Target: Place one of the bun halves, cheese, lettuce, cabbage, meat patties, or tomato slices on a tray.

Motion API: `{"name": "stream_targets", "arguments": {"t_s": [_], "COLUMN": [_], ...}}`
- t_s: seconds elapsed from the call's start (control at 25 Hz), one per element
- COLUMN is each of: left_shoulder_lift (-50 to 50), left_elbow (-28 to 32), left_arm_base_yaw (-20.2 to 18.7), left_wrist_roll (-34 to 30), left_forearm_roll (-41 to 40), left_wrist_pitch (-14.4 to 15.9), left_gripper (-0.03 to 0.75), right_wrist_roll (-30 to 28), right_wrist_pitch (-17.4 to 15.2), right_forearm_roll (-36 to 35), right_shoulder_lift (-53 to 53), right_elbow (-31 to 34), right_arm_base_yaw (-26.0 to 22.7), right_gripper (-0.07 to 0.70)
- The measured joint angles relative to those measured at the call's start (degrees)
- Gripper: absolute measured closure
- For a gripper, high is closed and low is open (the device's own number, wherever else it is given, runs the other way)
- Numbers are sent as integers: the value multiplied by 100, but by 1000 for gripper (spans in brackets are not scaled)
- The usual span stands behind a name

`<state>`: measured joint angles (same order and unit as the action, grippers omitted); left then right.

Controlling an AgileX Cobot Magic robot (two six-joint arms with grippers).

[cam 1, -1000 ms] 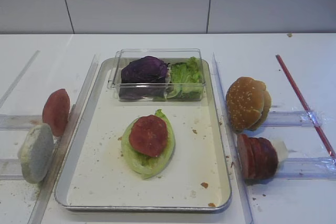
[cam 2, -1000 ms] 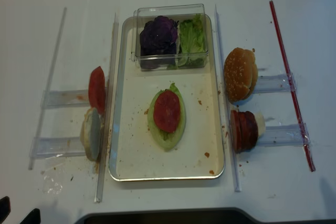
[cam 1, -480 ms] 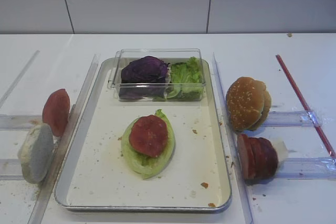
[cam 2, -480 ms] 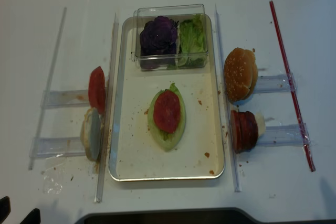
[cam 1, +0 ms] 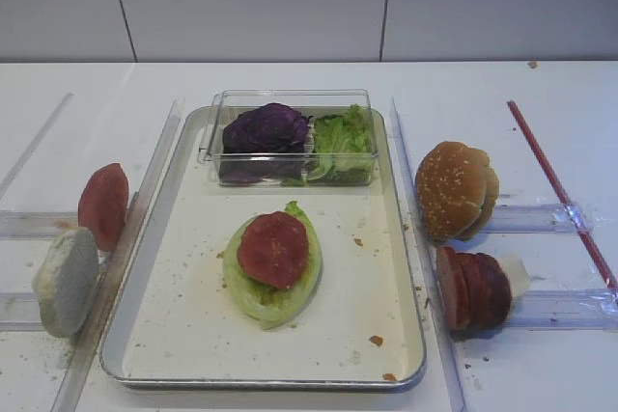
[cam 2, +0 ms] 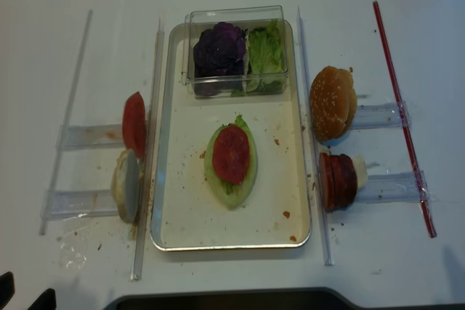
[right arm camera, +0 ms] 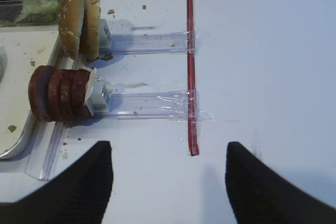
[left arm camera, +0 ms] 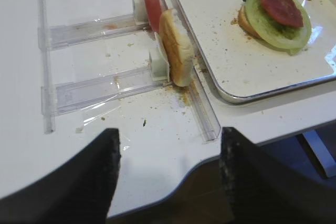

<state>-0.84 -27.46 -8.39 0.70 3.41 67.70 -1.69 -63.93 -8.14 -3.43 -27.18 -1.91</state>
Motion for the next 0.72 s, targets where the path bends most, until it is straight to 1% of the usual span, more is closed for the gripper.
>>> {"name": "stream_targets", "arguments": {"t_s": [0.72], "left_shoulder_lift": [0], "left_elbow": [0], "left_arm_base_yaw": [0], "left_wrist_roll": [0], "left_forearm_roll": [0], "left_wrist_pitch": [0], "left_gripper": [330], "right_wrist_roll": [0], "right_wrist_pitch": [0], "right_forearm_roll": [0], "right_shoulder_lift": [0], "right_elbow": [0], "right_arm_base_yaw": [0], "right_gripper": [164]}}
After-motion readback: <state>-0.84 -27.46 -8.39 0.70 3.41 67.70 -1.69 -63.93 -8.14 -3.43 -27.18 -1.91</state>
